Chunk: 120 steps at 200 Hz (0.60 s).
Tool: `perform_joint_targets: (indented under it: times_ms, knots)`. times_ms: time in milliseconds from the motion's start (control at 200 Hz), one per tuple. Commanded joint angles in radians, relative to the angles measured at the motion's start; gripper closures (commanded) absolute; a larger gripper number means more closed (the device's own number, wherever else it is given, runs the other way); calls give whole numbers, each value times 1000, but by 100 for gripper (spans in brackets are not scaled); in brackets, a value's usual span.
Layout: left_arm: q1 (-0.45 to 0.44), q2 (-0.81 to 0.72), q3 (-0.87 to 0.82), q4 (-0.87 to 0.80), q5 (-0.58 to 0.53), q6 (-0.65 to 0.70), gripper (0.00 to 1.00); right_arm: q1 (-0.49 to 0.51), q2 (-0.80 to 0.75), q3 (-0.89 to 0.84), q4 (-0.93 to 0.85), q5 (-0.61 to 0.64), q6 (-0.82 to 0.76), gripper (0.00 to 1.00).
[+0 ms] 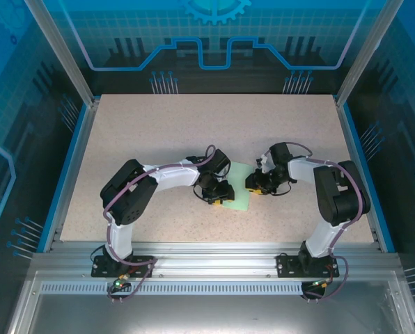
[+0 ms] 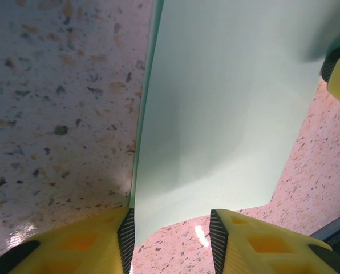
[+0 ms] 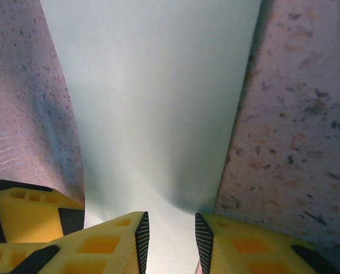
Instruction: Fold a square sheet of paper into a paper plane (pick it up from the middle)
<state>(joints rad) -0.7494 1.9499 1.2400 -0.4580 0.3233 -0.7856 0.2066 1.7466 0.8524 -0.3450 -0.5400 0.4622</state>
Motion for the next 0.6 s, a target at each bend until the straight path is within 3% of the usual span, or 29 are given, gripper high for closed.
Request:
perform_joint_targets:
  times_ms: [0,285,595]
  knots:
    - [-10,-4,-12,7,19,-10,57,-16,30,-31,-44,42,-14,68]
    - [-9,-34,-27,60,-4,-33,57,-19,14,-35,-32,28,-10,68]
    - [14,-23,-10,110,-25,-54,57,-20,-64,-49,-7,6,-4,61]
